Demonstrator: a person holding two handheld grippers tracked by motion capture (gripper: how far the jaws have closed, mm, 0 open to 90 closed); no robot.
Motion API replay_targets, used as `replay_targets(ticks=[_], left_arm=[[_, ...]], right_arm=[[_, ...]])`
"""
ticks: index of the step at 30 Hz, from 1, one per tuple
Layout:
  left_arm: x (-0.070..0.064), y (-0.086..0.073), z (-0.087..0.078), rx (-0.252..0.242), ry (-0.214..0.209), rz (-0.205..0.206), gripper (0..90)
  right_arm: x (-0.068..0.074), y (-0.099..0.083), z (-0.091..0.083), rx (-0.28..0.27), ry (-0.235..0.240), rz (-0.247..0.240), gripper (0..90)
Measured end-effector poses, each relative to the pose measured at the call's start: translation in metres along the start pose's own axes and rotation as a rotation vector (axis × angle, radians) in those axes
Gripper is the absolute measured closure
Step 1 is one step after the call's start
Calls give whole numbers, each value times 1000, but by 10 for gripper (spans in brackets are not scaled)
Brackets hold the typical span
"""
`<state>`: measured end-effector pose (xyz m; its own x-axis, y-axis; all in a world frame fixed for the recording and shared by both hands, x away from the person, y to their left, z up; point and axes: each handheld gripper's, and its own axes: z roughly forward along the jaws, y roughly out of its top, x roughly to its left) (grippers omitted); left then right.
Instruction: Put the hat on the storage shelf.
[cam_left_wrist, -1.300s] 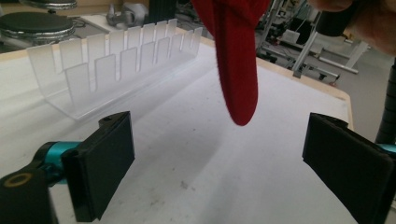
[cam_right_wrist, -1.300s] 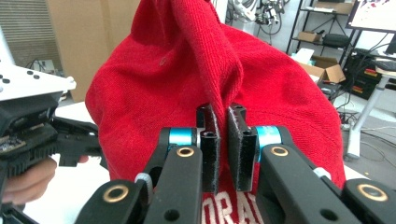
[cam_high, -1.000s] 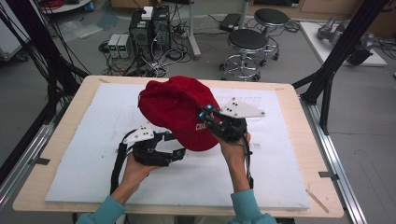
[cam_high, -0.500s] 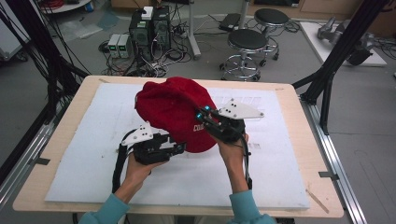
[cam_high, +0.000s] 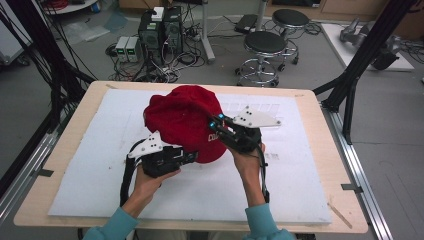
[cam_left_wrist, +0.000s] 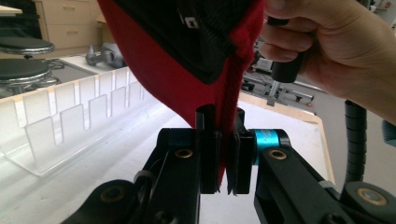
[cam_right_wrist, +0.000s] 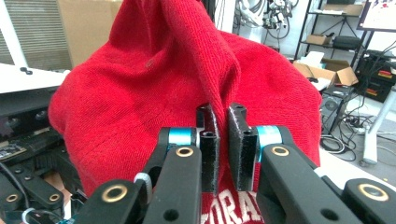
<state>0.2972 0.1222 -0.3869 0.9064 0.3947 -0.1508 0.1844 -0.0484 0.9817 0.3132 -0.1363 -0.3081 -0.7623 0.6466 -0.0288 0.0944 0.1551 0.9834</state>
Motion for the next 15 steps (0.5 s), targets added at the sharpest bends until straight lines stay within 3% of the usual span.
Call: replay_targets(ticks=[4,6,7,8,9,12,15], left_arm=[[-1,0,0,7,-1,-4,854],[0,0,-1,14,1,-6,854],[0,0,-1,18,2,-8,854],[0,0,-1,23,3,-7,854],[0,0,0,27,3,-1,854],[1,0,0,34,10,5,854],[1,0,-1,34,20,3,854]], right_arm=[[-1,-1,2,5,-2,-3,762],[-1,-1,3,5,-16,-7,616],[-1,-1,3,5,-16,-7,616],[0,-1,4,10,-49,-13,452],[0,-1,4,10,-49,-13,452],[-1,-1,4,31,-118,11,204],[-4,-2,2,40,-136,36,120]])
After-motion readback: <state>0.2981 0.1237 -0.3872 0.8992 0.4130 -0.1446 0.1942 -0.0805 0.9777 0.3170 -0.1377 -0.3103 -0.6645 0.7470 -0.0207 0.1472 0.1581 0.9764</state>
